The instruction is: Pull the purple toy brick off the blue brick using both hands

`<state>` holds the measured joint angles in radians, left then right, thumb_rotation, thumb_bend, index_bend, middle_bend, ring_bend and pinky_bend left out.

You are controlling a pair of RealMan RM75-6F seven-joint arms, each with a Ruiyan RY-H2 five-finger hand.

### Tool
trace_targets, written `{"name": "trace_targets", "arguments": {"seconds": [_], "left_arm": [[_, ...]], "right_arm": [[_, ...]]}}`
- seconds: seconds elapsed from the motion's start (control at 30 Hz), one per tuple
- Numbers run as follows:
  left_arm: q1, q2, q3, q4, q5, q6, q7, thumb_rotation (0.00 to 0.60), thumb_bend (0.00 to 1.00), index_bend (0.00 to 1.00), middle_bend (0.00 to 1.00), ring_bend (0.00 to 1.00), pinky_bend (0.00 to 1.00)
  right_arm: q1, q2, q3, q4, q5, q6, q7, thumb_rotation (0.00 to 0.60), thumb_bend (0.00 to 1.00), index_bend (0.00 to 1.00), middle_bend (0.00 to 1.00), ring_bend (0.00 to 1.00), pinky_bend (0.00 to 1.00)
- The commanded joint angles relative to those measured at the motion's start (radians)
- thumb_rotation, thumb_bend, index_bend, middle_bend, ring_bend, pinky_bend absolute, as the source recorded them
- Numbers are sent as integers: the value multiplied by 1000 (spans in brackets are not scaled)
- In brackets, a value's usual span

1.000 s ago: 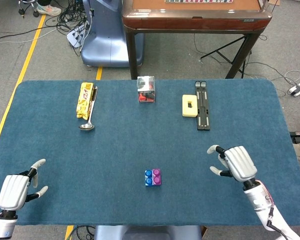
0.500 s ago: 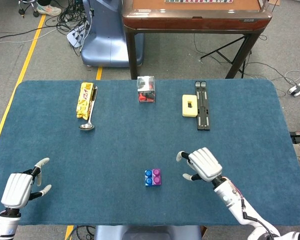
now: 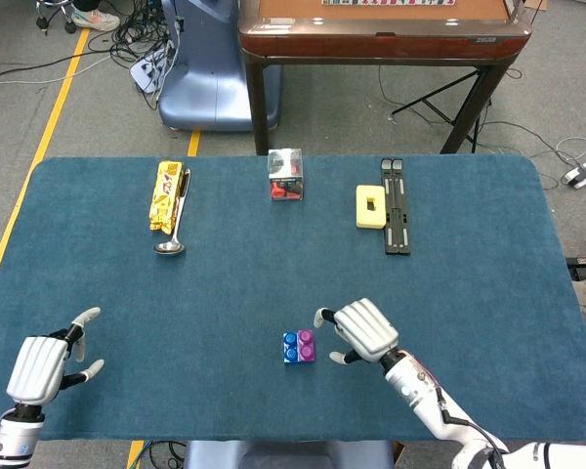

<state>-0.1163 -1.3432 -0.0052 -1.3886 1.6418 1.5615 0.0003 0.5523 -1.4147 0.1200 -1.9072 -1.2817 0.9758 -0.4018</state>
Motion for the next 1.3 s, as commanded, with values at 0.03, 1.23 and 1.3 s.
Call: {"name": "trace_targets", "arguments": {"seconds": [0.03, 1.23, 1.3], "left_arm": [[0, 1, 0, -1, 0, 2, 0, 600, 72, 252, 681, 677, 908], [7, 3, 10, 5, -9, 1, -6, 600, 72, 252, 681, 677, 908], [7, 1, 11, 6, -9, -1, -6, 600, 72, 252, 681, 677, 908]], "right_arm": [[18, -24, -10, 18, 11, -15, -5, 600, 75, 391, 1000, 1000, 1000], [104, -173, -51, 154, 73, -41, -75, 600, 0, 226, 1000, 1000, 1000], [112, -183, -46, 169, 86, -50, -71, 600, 0, 226, 1000, 1000, 1000]]}}
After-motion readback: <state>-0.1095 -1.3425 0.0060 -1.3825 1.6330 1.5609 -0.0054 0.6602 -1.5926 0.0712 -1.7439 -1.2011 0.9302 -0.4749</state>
